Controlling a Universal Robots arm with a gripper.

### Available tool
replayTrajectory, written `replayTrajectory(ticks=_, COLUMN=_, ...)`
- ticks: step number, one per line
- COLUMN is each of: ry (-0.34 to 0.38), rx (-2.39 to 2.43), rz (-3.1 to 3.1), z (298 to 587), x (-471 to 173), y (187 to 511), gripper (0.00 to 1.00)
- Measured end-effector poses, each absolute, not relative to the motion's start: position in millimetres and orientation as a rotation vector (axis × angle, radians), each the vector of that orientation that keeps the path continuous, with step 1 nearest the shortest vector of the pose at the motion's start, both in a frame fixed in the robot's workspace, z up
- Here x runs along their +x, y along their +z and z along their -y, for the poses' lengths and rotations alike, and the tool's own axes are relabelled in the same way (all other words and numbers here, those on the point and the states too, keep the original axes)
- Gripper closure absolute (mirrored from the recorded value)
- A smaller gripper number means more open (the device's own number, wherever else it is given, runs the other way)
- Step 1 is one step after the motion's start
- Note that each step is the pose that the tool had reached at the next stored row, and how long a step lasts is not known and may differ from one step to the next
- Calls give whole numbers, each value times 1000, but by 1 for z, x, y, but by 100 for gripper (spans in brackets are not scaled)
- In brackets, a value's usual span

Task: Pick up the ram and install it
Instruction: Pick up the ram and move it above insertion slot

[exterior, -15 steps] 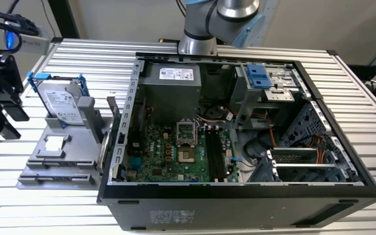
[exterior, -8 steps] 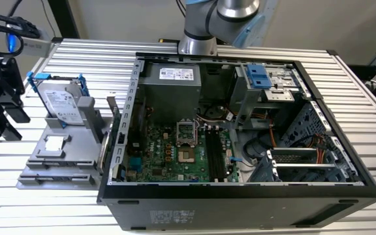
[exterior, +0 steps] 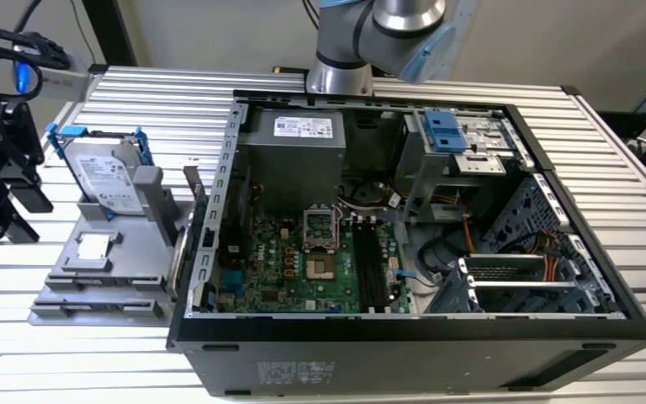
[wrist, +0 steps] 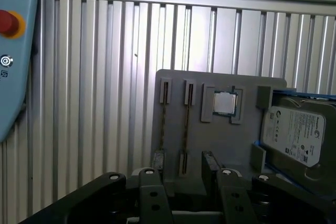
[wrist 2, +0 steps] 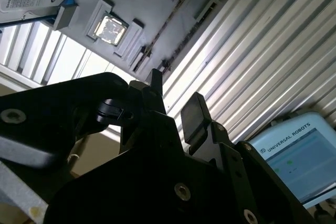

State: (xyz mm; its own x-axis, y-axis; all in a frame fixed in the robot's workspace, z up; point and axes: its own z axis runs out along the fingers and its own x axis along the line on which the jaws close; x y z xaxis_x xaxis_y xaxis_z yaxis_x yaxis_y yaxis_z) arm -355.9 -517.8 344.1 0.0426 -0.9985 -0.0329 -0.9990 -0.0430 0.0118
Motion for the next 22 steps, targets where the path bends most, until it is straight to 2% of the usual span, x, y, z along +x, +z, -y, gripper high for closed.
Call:
replayTrajectory(ticks=12, ry=50, rx=-2257, rz=-2163, z=517, x=-356, y=340, gripper=0)
replayTrajectory(ticks=22, ry=48, rx=-2231, rz=-2189, z=517, x=-356, y=324, gripper=0)
